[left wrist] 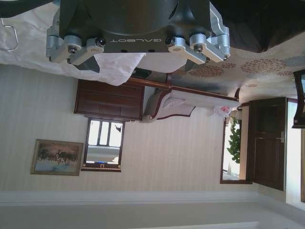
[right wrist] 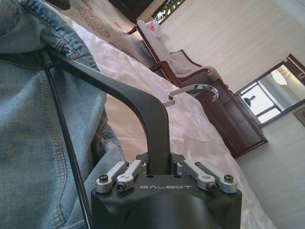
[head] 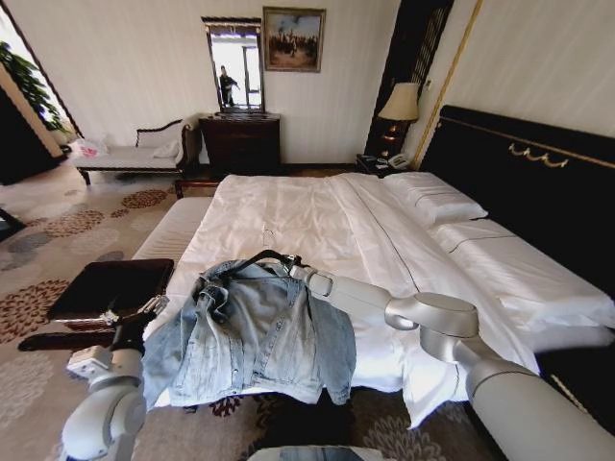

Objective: Pick up the clothes from the bed and hang them on the clothes hanger.

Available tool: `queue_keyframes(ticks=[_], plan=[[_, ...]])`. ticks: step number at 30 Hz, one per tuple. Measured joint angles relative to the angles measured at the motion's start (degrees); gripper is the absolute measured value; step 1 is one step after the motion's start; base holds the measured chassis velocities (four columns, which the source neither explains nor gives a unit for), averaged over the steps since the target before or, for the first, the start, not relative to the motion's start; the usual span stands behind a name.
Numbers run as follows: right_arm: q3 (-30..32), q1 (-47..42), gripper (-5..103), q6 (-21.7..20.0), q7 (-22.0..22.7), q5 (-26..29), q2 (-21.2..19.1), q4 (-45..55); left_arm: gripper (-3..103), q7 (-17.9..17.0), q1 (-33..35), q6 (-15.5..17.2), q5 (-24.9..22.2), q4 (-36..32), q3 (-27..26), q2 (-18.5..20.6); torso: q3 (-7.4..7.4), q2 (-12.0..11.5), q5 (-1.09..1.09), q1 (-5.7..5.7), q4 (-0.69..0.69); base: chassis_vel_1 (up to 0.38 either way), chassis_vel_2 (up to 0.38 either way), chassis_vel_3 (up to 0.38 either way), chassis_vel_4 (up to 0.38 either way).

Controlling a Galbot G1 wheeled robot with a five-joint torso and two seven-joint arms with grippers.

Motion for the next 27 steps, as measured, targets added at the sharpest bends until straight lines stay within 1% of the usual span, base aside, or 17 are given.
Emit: queue_keyframes(ticks=[8,14,24,27], plan=[[-0.11,-0.31,22,0.25,-0.41,-1.39,1.77,-1.48,100,0.01,-0.22,-0.04,-0.28,0.25,-0.35,0.06,-0.01,0.0,0.0,-0.01,0.0,0.0,0.0,0.0,0.0],[-0.52,-1.3,22,-0.84,0.61,-4.35,3.95,-2.24,100,0.01,-0.49,-0.04,-0.34,0.76,-0.36,0.01,0.0,0.0,-0.01,0.0,0.0,0.0,0.0,0.0,0.0],[-1.6,-1.54,22,-1.0,0.9,-2.91,6.78,-2.36,100,0.01,-0.95,-0.04,-0.67,1.28,-0.53,0.09,0.0,0.0,-0.01,-0.01,0.0,0.0,0.0,0.0,0.0],[-1.92,-1.86,22,-0.91,0.44,-3.03,8.97,-4.89,100,0.01,-1.07,-0.04,-0.71,1.49,-0.52,0.08,0.0,0.01,-0.01,-0.01,0.0,0.0,0.0,0.0,0.0]])
